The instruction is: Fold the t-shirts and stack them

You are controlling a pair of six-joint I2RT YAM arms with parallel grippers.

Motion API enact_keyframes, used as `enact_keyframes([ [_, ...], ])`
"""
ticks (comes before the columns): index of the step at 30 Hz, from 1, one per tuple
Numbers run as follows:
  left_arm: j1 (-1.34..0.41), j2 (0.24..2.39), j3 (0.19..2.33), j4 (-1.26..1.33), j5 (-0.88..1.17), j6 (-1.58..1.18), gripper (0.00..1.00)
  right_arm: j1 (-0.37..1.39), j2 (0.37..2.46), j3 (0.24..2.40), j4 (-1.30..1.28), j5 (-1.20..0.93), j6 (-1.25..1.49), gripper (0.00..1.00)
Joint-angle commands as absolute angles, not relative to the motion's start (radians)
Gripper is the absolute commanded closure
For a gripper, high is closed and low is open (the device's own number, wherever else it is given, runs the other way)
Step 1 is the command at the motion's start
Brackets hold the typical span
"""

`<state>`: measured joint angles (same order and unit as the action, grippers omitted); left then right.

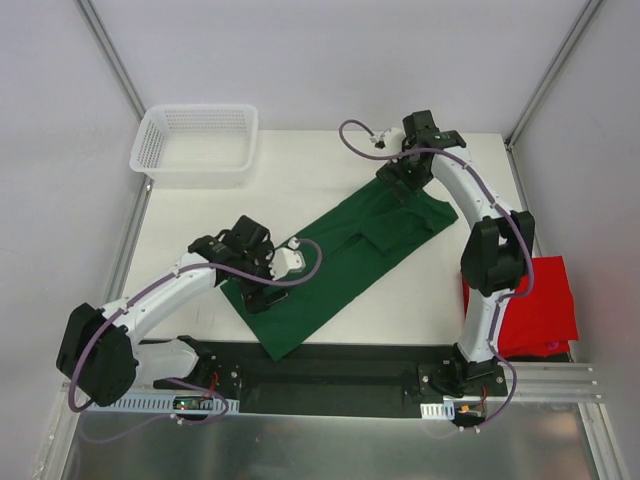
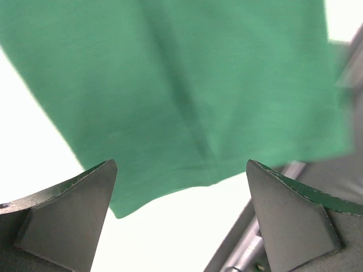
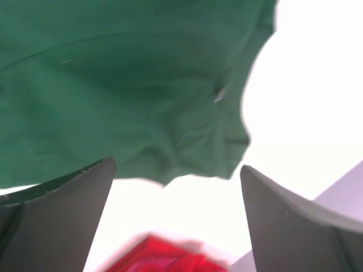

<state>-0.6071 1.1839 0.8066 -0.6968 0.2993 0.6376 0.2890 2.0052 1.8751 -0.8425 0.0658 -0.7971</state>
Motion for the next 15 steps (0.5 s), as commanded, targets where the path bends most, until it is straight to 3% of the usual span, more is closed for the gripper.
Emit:
enact_keyframes([
  [1, -0.528, 1.261, 0.831, -0.548, 0.143, 0.609, 0.01, 0.327, 1.956, 1.760, -0.928, -0.074, -0.736, 0.04],
  [8, -0.450, 1.440, 0.900, -0.332, 0.005, 0.588, 0.01, 0.350, 1.921, 1.600, -0.725, -0.006, -0.730, 0.04],
  [15, -0.419, 1.519, 0.924, -0.279, -0.037, 0.607, 0.01, 0.328, 1.945, 1.710, -0.621, 0.124, -0.773, 0.04],
])
